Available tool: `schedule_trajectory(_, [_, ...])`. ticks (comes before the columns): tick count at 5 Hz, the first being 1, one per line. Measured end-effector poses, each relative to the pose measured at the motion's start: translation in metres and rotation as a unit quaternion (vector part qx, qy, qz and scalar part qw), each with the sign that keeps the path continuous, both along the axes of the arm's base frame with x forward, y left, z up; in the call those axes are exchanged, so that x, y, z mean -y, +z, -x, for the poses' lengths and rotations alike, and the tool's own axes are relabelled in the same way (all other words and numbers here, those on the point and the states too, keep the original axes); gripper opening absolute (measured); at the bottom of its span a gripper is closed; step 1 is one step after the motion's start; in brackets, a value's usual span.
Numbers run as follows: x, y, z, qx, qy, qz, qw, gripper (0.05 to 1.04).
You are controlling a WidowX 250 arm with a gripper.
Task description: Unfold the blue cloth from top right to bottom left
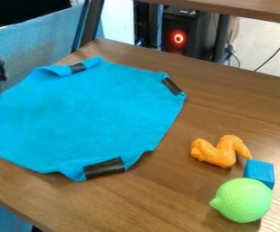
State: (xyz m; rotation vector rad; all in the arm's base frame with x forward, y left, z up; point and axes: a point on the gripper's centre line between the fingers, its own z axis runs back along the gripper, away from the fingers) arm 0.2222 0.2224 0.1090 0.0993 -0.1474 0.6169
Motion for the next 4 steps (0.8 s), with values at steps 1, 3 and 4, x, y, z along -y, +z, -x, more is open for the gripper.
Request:
schedule_trajectory(1, [0.001,-0.004,-0.006,-0.020,0.005,-0.004,0.9998,1.004])
schedule_trajectory(3, [0.038,-0.009,-0.049,0.066,-0.095,-0.048,0.9921,0.999])
schedule_trajectory(4, [0.062,-0.003,-0.064,0.099,-0.123,-0.049,0.9862,0.999])
